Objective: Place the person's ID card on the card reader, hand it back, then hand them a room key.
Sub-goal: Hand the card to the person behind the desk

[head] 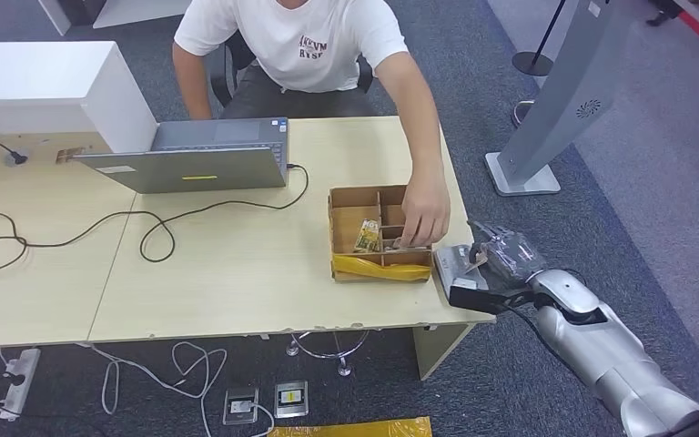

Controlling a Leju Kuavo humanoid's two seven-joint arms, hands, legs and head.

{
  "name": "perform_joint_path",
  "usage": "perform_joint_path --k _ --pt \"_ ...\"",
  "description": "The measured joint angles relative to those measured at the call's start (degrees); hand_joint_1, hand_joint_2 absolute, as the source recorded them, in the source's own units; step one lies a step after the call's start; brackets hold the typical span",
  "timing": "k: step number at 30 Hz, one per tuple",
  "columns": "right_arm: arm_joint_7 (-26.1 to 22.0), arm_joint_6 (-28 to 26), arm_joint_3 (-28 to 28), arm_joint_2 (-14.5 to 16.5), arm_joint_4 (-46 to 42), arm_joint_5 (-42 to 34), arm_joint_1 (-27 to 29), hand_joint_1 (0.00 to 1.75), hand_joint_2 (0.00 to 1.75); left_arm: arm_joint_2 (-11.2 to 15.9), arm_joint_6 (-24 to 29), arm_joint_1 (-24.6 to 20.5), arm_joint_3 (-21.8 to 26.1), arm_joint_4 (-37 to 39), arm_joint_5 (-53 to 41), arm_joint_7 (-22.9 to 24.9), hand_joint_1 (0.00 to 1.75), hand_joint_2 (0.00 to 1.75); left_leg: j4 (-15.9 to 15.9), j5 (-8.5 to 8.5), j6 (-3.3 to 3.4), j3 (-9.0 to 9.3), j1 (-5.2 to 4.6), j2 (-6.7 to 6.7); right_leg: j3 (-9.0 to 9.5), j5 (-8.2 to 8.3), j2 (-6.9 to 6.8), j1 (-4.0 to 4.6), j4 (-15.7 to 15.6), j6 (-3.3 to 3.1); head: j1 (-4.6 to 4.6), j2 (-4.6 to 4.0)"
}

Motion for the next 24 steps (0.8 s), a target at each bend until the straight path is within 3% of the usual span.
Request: perform_joint_path --k 15,24 --pt "-4.3 2.2 -0.2 -2.5 2.1 3.4 -14.6 1.75 1.75 0.1 0.3 0.0 0.0 0.0 0.9 -1.2 0.00 0.00 0.0 0.00 0.00 -0.19 -0.01 0.00 -0.20 0.01 0.00 -0.01 0.0 0.00 0.00 0.00" --pt "-7.9 1.3 -0.1 -1.8 6.6 5.0 -25.2 1.75 1.75 0.0 0.4 0.0 0.0 0.0 1.2 -1.7 0.00 0.00 0.0 0.01 0.01 -0.22 0.00 -0.03 -0.20 0.01 -0.02 0.00 0.0 0.00 0.00 0.00"
